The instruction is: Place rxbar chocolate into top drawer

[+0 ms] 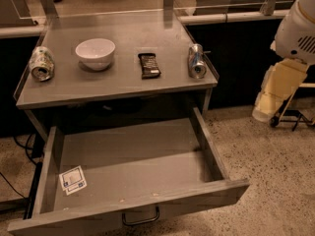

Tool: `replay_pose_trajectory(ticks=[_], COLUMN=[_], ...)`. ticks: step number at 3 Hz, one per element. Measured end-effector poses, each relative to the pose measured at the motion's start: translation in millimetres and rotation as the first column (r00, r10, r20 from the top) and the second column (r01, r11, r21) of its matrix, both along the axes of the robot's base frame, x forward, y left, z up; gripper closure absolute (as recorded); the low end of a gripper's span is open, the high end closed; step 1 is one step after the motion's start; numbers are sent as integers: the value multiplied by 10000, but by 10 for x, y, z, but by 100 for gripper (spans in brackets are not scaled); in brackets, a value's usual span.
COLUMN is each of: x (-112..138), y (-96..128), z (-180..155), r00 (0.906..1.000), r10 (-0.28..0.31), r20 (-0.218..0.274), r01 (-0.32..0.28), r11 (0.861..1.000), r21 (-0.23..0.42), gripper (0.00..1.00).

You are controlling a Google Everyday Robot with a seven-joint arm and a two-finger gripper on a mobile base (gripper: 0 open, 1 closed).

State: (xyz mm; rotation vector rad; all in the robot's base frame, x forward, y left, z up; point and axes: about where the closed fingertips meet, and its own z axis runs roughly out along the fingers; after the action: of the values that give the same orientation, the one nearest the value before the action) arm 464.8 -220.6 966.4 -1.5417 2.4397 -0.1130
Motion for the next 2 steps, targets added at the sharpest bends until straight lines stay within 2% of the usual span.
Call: replay_pose_trajectory(ticks=[1, 2], x=[85, 101], y=[0, 4], z=[5, 9], r00=[9985, 9982], r10=[-470, -507], r20=[-290, -325], r01=[475, 513], r11=[9987, 9985], r21=[160, 194], gripper=[0, 0])
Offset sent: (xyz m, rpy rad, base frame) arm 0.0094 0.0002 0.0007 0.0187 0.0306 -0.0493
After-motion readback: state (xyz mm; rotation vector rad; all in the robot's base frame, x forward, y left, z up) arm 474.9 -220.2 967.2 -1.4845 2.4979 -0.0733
